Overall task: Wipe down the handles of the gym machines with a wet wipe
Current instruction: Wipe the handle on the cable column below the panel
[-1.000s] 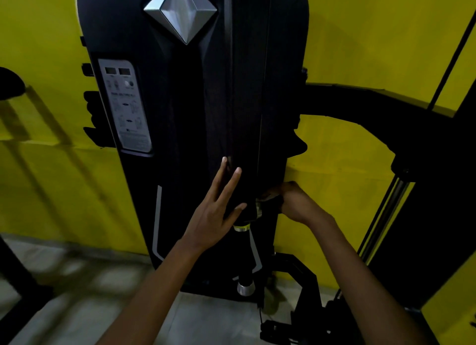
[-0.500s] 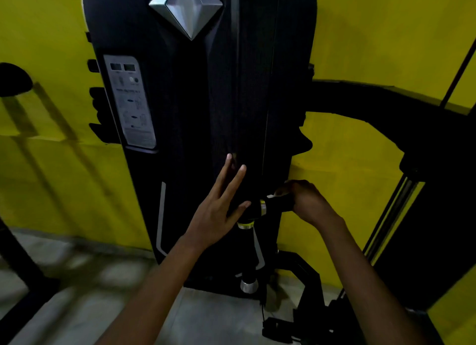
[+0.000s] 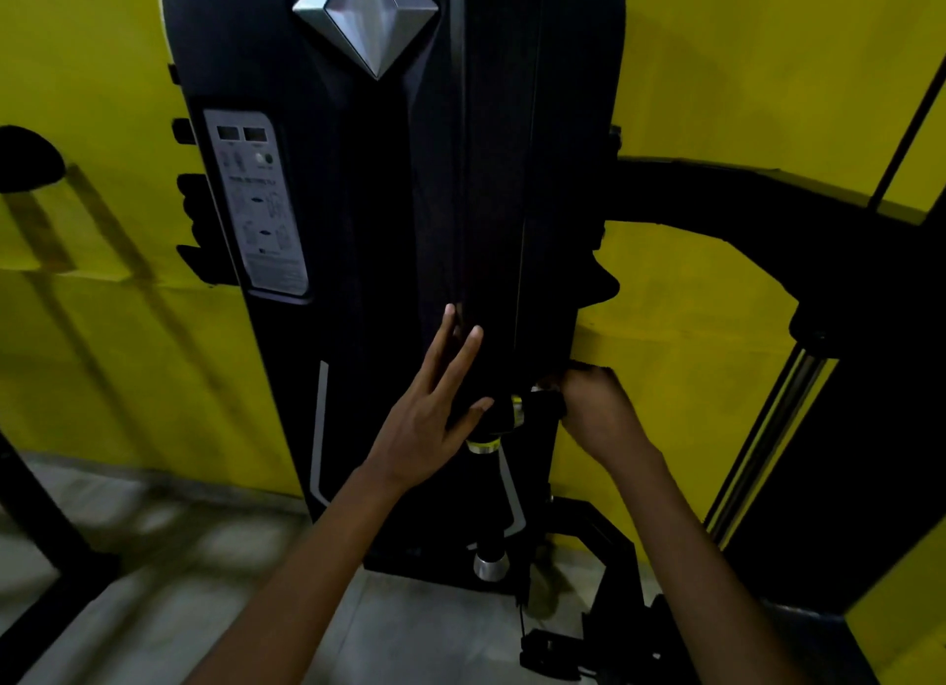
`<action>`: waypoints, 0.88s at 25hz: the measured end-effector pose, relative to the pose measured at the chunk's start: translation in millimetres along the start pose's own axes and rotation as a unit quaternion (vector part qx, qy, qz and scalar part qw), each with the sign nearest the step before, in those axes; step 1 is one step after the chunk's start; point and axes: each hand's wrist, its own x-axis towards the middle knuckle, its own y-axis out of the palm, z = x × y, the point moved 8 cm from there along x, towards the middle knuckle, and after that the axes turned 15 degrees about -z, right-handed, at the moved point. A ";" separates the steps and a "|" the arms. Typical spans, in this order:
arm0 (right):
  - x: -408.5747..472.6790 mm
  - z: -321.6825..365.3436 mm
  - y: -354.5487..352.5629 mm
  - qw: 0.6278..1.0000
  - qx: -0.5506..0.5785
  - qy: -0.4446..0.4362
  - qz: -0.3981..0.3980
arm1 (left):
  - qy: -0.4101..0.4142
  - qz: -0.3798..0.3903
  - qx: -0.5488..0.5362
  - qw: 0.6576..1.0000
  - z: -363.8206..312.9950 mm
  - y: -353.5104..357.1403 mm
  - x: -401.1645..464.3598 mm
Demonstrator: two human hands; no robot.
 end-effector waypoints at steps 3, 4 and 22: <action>0.2 23.4 11.5 0.999 -0.007 0.020 0.044 | -0.004 0.003 0.006 1.000 1.0 0.0 -0.2; -2.7 26.3 11.9 0.999 -0.001 0.016 0.044 | -0.005 0.004 0.008 1.000 1.1 -0.3 -0.5; -113.0 75.1 55.9 0.974 0.108 0.039 -0.193 | -0.020 0.073 0.010 0.997 14.0 -5.7 -22.5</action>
